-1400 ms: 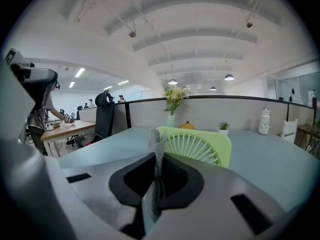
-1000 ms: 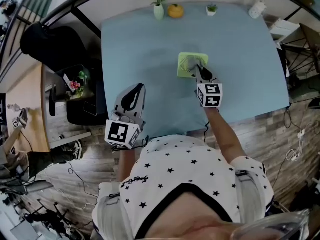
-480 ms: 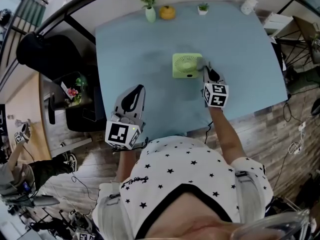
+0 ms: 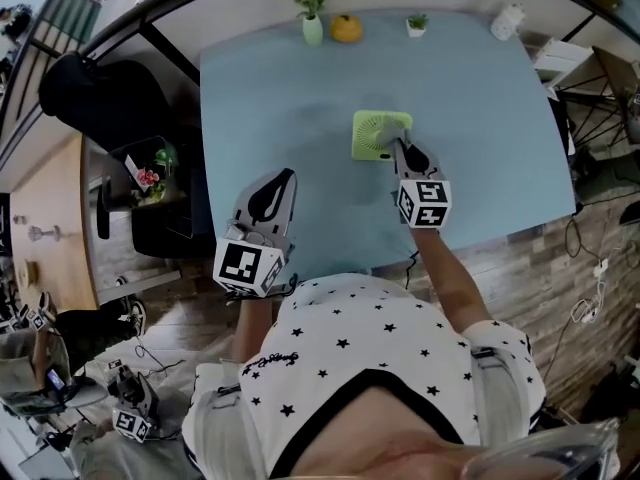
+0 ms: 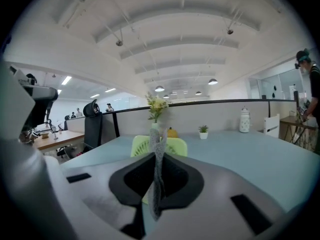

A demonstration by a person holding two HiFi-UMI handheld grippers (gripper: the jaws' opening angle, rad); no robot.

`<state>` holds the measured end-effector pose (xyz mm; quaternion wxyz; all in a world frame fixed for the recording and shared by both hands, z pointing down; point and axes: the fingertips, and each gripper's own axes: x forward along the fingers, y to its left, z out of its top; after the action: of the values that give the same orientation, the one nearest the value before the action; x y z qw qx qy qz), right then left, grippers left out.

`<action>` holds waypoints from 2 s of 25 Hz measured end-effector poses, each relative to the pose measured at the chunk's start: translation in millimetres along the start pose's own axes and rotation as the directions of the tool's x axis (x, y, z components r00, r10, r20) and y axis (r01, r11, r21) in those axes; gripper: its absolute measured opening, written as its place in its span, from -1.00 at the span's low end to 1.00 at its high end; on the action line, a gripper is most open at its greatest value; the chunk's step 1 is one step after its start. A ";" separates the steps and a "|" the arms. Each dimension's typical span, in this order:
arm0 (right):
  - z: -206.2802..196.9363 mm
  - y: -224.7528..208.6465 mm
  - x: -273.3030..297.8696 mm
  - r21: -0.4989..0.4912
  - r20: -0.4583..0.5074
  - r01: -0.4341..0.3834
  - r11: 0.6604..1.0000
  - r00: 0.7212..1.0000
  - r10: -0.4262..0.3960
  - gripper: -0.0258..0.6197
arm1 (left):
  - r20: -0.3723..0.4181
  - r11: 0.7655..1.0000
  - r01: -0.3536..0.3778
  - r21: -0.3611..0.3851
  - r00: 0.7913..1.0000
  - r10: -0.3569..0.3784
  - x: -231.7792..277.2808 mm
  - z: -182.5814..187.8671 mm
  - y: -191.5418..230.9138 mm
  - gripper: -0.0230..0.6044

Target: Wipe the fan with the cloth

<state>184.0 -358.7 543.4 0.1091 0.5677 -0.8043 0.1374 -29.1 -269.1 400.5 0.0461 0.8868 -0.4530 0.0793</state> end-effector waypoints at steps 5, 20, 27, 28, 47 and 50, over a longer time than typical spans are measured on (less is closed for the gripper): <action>-16.7 49.6 17.7 -0.054 -0.063 -0.133 0.990 0.990 0.129 -0.86 | 0.006 0.999 -0.037 -0.009 0.999 0.037 -5.4 -0.4 5.6 -0.81; -67.1 71.3 51.0 -0.088 -0.205 -0.148 0.985 0.970 0.128 -0.86 | 0.020 0.994 -0.104 -0.044 0.994 0.105 -27.7 -4.6 24.1 -0.81; -73.7 50.2 39.8 -0.062 -0.200 -0.089 0.994 0.977 0.075 -0.86 | 0.007 0.996 -0.071 -0.054 0.997 0.071 -21.4 -10.2 15.8 -0.81; -74.6 46.8 37.3 -0.058 -0.200 -0.080 0.995 0.978 0.067 -0.86 | 0.006 0.997 -0.063 -0.055 0.998 0.063 -20.3 -10.8 13.6 -0.81; -73.9 -27.8 3.0 0.017 -0.169 0.106 0.994 0.980 -0.102 -0.87 | -0.009 0.999 0.042 -0.035 0.999 -0.042 6.9 -10.1 -7.0 -0.81; -74.6 -35.7 -2.3 0.027 -0.168 0.128 0.991 0.978 -0.122 -0.87 | -0.011 0.998 0.048 -0.040 0.999 -0.049 9.0 -10.5 -8.8 -0.81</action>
<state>219.9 -342.3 616.2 0.1734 0.6056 -0.7525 0.1922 -17.8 -269.4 412.3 0.0684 0.8959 -0.4326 0.0744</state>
